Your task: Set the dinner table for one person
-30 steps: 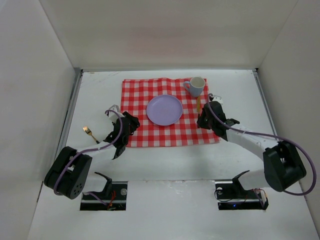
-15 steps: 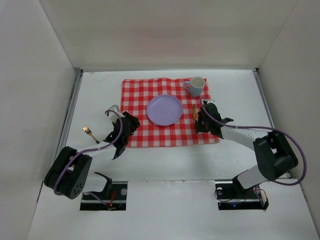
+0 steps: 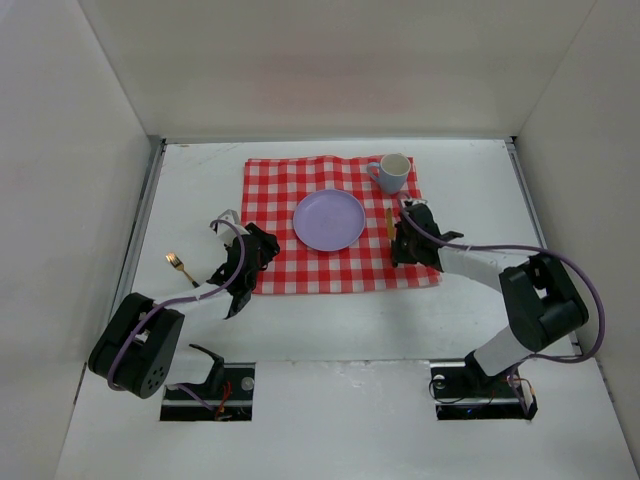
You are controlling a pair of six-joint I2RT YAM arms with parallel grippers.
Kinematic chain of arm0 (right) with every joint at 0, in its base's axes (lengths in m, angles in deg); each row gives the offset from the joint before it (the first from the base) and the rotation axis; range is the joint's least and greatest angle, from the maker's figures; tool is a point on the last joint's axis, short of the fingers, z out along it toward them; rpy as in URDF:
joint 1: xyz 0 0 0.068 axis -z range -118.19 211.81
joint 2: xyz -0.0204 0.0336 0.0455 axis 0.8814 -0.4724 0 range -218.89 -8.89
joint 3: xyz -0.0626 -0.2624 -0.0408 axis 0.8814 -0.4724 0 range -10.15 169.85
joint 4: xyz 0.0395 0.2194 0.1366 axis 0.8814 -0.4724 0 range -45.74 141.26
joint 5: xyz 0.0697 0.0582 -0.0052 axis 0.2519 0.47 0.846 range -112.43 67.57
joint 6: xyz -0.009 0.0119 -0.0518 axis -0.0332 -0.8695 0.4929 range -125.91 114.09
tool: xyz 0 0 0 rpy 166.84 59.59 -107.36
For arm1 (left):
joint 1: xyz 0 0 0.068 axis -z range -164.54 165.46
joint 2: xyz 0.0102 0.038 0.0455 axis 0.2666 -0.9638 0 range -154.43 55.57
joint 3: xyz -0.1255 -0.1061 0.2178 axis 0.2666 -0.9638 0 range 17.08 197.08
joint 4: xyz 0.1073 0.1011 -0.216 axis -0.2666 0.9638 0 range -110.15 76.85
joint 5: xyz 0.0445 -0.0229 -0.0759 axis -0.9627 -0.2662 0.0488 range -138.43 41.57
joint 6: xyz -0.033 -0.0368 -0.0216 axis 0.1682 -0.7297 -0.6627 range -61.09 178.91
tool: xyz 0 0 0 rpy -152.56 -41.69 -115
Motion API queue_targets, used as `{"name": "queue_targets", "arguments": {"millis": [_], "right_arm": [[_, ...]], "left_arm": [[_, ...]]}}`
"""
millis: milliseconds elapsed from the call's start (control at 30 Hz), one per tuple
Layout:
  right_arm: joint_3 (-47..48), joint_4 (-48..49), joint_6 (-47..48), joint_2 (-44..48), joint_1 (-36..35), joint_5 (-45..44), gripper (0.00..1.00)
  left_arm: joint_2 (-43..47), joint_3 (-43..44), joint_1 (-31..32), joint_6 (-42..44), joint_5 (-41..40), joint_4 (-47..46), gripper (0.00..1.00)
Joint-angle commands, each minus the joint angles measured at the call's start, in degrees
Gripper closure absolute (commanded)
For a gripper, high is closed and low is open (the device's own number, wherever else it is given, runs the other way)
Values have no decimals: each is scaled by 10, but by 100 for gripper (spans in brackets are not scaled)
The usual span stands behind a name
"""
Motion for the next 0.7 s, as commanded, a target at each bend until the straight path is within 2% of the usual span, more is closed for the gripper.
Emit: {"name": "queue_targets", "arguments": {"millis": [0, 667], "right_arm": [[25, -6, 9, 12, 10, -6, 88], [21, -27, 26, 6, 2, 9, 90]], "left_arm": [[5, -3, 2, 1, -11, -26, 60], [6, -3, 4, -1, -11, -26, 60]]}}
